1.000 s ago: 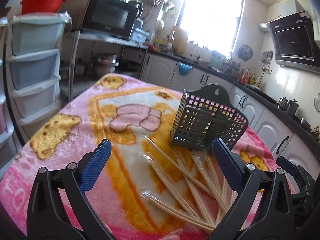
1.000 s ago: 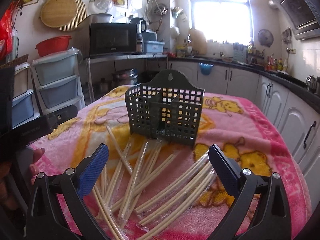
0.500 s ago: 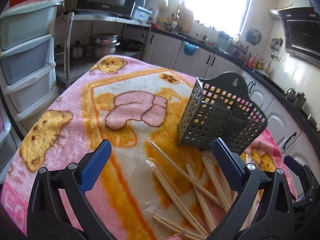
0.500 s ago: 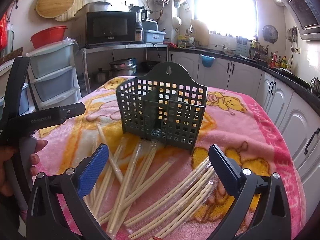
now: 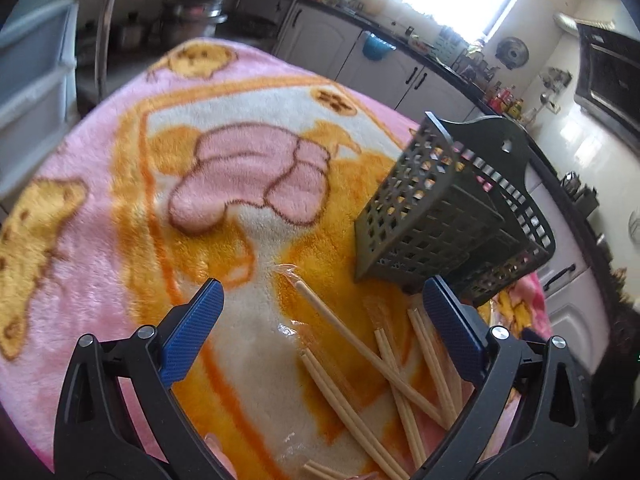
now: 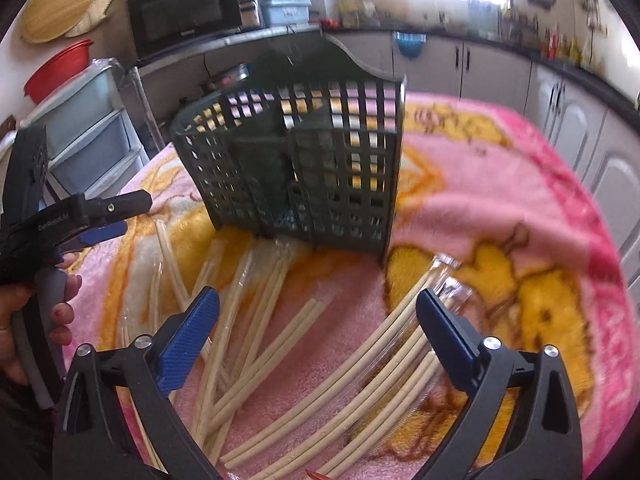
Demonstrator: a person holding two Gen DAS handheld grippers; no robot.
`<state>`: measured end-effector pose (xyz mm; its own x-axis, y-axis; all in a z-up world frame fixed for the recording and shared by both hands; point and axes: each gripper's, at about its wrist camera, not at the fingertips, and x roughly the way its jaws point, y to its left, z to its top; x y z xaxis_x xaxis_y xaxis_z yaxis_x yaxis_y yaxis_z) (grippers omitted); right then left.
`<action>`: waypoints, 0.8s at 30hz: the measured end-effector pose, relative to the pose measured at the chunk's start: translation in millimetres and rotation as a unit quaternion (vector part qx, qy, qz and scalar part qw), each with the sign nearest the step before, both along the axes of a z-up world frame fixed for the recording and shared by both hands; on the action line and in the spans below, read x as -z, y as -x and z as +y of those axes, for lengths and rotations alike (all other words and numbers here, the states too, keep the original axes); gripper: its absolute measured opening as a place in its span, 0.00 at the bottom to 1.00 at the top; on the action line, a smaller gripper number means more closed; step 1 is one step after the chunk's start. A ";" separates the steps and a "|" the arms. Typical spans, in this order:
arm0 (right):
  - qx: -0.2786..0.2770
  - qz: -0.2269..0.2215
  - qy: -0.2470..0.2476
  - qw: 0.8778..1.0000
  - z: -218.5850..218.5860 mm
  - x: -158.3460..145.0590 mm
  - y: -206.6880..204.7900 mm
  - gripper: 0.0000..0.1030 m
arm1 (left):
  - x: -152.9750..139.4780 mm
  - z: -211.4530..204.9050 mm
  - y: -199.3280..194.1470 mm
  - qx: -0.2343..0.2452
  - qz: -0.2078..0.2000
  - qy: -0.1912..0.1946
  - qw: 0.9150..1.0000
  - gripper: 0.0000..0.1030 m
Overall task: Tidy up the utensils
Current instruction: 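Lower the left tool to a chopstick while the right tool lowers to another, then close the left tool on a chopstick while the right tool closes on another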
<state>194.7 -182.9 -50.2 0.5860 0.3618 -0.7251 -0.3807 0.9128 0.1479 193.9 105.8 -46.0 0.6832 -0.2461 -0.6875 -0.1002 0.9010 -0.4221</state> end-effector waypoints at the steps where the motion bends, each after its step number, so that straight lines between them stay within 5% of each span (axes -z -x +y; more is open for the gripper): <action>1: -0.001 0.014 -0.009 1.000 -1.8 3.7 -4.3 0.75 | 2.9 2.1 -2.7 0.002 0.005 0.008 1.000 0.86; 8: -0.013 0.072 -0.050 0.996 -6.5 20.1 -20.8 0.57 | 25.3 9.6 -16.7 0.009 0.042 0.065 0.997 0.70; 14: -0.014 0.112 -0.096 0.989 -15.3 29.4 -29.8 0.38 | 27.4 9.2 -21.8 0.004 0.040 0.070 0.997 0.56; 18: -0.007 0.123 -0.114 0.986 -23.2 30.1 -33.2 0.27 | 30.2 10.4 -27.1 0.005 0.041 0.072 0.997 0.39; 22: -0.010 0.127 -0.133 0.983 -33.5 29.5 -31.9 0.16 | 33.6 13.5 -26.1 0.002 0.044 0.085 0.995 0.11; 24: -0.012 0.123 -0.137 0.983 -36.4 28.0 -31.6 0.14 | 33.5 15.2 -24.8 0.004 0.040 0.090 0.995 0.09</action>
<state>226.4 -219.3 -78.2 0.3938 0.5749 -0.7172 -0.3223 0.8171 0.4780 218.7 120.9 -79.5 0.6256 -0.3752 -0.6840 -0.1326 0.8128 -0.5672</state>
